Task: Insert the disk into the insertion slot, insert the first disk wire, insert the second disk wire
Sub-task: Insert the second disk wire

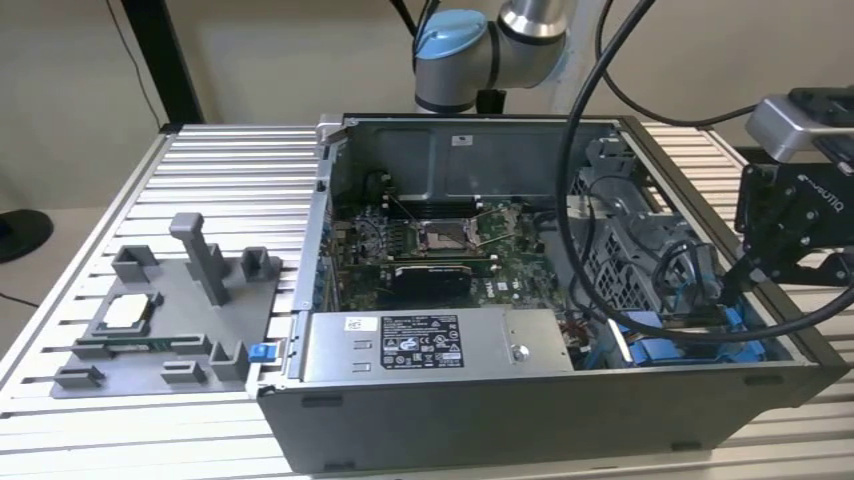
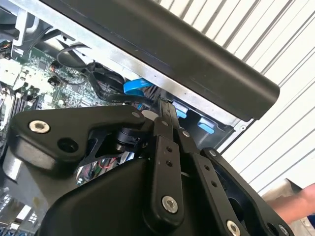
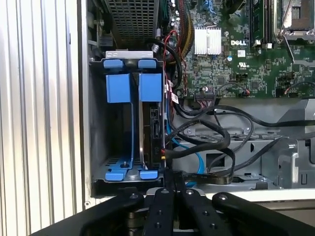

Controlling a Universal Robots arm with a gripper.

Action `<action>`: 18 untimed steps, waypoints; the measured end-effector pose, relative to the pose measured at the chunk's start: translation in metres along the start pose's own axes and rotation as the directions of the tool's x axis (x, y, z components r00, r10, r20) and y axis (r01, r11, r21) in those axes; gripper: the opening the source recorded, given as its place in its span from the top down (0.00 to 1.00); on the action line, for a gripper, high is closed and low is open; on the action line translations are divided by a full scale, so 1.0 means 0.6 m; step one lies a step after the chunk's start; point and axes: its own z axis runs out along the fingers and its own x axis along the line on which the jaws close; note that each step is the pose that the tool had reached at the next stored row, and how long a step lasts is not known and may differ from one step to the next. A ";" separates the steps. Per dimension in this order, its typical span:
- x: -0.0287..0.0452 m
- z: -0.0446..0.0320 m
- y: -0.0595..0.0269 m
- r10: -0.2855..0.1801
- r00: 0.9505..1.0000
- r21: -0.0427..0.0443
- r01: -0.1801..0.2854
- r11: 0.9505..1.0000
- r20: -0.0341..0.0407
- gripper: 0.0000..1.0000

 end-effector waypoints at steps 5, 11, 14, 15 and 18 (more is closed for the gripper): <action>0.000 -0.005 0.000 0.000 1.000 -0.004 0.000 1.000 0.000 1.00; 0.000 -0.009 -0.001 0.001 1.000 -0.017 -0.001 1.000 -0.001 0.00; -0.001 -0.009 -0.011 0.002 1.000 -0.032 -0.002 0.999 -0.002 0.00; -0.001 -0.009 -0.014 0.002 1.000 -0.035 -0.002 0.999 -0.002 0.00; -0.001 -0.009 -0.017 0.002 1.000 -0.040 -0.003 0.999 -0.002 0.00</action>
